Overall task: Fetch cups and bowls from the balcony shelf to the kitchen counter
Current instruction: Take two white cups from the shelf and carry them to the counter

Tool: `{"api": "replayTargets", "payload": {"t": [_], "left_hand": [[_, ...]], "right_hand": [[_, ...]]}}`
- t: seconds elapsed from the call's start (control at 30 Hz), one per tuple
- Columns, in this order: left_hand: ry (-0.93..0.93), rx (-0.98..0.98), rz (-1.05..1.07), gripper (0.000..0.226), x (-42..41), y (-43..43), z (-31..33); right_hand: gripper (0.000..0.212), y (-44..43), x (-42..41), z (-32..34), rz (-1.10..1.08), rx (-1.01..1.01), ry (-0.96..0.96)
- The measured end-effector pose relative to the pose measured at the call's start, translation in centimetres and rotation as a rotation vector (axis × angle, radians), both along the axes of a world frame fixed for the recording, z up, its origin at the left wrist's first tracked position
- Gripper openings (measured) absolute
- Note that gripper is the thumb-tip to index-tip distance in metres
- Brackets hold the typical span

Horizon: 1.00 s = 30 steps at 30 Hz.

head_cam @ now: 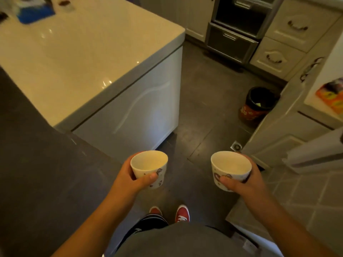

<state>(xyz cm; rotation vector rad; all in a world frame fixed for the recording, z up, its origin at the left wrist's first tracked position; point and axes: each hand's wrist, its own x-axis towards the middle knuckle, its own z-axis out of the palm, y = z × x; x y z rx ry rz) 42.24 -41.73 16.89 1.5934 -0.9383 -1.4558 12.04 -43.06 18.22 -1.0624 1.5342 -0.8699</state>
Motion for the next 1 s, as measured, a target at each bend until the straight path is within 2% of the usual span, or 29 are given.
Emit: {"api": "replayTargets", "payload": {"t": [0.07,0.2,0.37,0.47,0.57,0.7,0.8,1.0], "left_hand": [[0.009,0.009,-0.009,0.072,1.1,-2.9,-0.4],[-0.018,0.005,-0.054,0.074,2.8,-10.1,-1.7],[0.000,-0.026,-0.153,0.064,3.0,-20.2,-2.7],[0.018,-0.029,-0.226,0.073,1.5,-26.0,-2.5],[0.061,-0.031,-0.321,0.083,-1.4,-31.4,-2.3],[0.052,-0.077,-0.445,0.074,-6.9,-37.8,-2.0],[0.085,-0.068,-0.488,0.079,-11.7,-42.4,-1.8],[0.096,-0.075,-0.525,0.075,-21.1,-51.5,-2.1]], "right_hand": [[0.075,-3.7,0.8,0.1,-0.007,-0.005,0.013],[0.076,-10.8,2.3,-0.3,-0.019,-0.013,0.033],[0.071,-17.8,3.1,-0.8,-0.135,-0.017,-0.003],[0.073,-20.3,2.3,-0.4,-0.232,0.005,-0.027],[0.070,-21.9,0.2,-0.3,-0.338,-0.005,-0.022],[0.063,-23.8,-3.5,-1.1,-0.446,-0.003,0.012],[0.065,-25.8,-7.1,-2.3,-0.533,0.000,0.032],[0.066,-32.3,-15.9,-3.4,-0.539,0.026,0.023]]}}
